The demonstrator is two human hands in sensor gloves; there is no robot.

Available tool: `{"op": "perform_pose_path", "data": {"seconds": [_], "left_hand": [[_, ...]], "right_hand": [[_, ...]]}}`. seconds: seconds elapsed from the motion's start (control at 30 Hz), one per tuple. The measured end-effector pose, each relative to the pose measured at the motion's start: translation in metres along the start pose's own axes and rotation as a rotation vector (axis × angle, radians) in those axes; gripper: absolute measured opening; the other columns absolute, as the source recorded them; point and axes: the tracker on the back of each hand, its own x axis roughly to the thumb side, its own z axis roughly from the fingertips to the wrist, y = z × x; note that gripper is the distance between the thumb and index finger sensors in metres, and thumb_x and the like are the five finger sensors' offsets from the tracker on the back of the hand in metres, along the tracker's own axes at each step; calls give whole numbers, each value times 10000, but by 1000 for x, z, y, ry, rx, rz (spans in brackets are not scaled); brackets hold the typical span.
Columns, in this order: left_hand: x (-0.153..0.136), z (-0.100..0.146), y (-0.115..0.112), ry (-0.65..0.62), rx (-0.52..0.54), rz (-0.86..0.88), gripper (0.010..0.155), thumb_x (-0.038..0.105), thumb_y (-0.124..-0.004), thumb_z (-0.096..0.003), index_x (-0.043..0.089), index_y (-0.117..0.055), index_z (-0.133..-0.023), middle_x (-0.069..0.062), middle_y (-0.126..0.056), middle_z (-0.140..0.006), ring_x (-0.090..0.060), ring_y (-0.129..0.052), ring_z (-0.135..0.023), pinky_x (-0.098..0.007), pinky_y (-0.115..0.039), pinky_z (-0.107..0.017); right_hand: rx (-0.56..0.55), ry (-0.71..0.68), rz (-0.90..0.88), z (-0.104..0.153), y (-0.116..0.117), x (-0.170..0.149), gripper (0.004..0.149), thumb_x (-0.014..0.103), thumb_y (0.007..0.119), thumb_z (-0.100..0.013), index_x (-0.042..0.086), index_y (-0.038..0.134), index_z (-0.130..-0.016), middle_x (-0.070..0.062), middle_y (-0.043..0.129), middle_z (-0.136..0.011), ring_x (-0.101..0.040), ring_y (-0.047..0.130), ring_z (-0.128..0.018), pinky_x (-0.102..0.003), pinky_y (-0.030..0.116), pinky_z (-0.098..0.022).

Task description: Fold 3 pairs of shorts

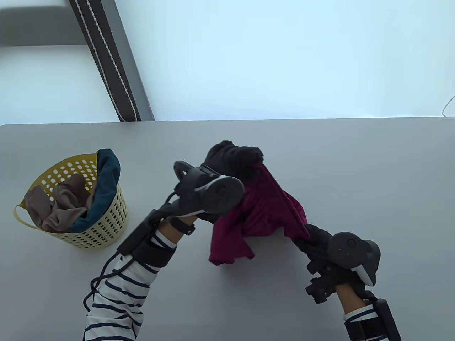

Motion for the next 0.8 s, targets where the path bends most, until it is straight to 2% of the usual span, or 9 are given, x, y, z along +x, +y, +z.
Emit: {"op": "perform_pose_path", "data": {"seconds": [0.03,0.23,0.4,0.5,0.6,0.7,0.73,0.77,0.8], "left_hand": [[-4,3,7,5,11,-15,449,449,-640,-407,389,-575,-847,215,-924,-789,-34,-1056,-722,-406,-834,-685],[-27,27,54,10,82,-234,474,465,-626,-412,395,-552,-875,238,-927,-749,6,-1055,-678,-384,-844,-678],[-44,41,112,37,173,-91,566,509,-600,-437,335,-546,-973,249,-948,-675,16,-1058,-601,-391,-853,-673],[-58,38,135,8,50,240,622,523,-603,-452,258,-560,-1013,232,-953,-636,-16,-1049,-567,-423,-843,-678],[-74,21,127,-56,-273,496,628,500,-646,-456,227,-574,-1017,181,-949,-681,-70,-1039,-610,-472,-809,-693],[-88,7,93,5,-519,444,606,480,-694,-457,253,-552,-1001,160,-944,-724,-100,-1040,-650,-494,-792,-701],[-91,5,85,30,-558,414,602,475,-699,-459,240,-551,-992,156,-946,-730,-106,-1047,-650,-497,-794,-696],[-95,2,70,92,-619,351,594,473,-698,-462,207,-565,-976,148,-952,-724,-105,-1057,-632,-493,-807,-683],[-99,-1,55,155,-680,279,581,458,-706,-465,189,-574,-963,131,-954,-727,-119,-1062,-622,-498,-806,-678]], "right_hand": [[-24,5,-21,0,-4,2,439,323,787,-444,155,771,-850,-114,916,-744,-403,931,-711,-598,685,-549],[-283,-127,-153,-10,-86,49,419,312,813,-433,209,798,-840,-91,914,-765,-391,925,-734,-594,688,-567],[-304,-387,-374,-10,-167,122,462,354,796,-454,127,790,-857,-63,968,-591,-315,1010,-559,-545,773,-502],[-199,-467,-517,-14,-201,153,475,359,780,-474,113,758,-880,-54,966,-571,-298,1008,-533,-538,776,-500],[-51,-343,-463,-43,-214,162,480,328,758,-495,93,724,-912,-71,951,-600,-324,992,-559,-559,759,-508],[181,-168,-298,-89,-191,148,499,239,750,-475,21,712,-922,-134,950,-611,-395,982,-563,-612,741,-480],[207,-149,-291,-93,-187,146,508,213,749,-467,-8,712,-923,-156,950,-607,-416,978,-555,-627,733,-469],[307,-64,-268,-109,-166,138,529,163,742,-460,-60,678,-937,-206,929,-621,-465,947,-567,-660,697,-465],[326,6,-217,-119,-151,130,531,136,739,-454,-77,668,-936,-229,916,-634,-489,927,-579,-674,674,-470]]}}
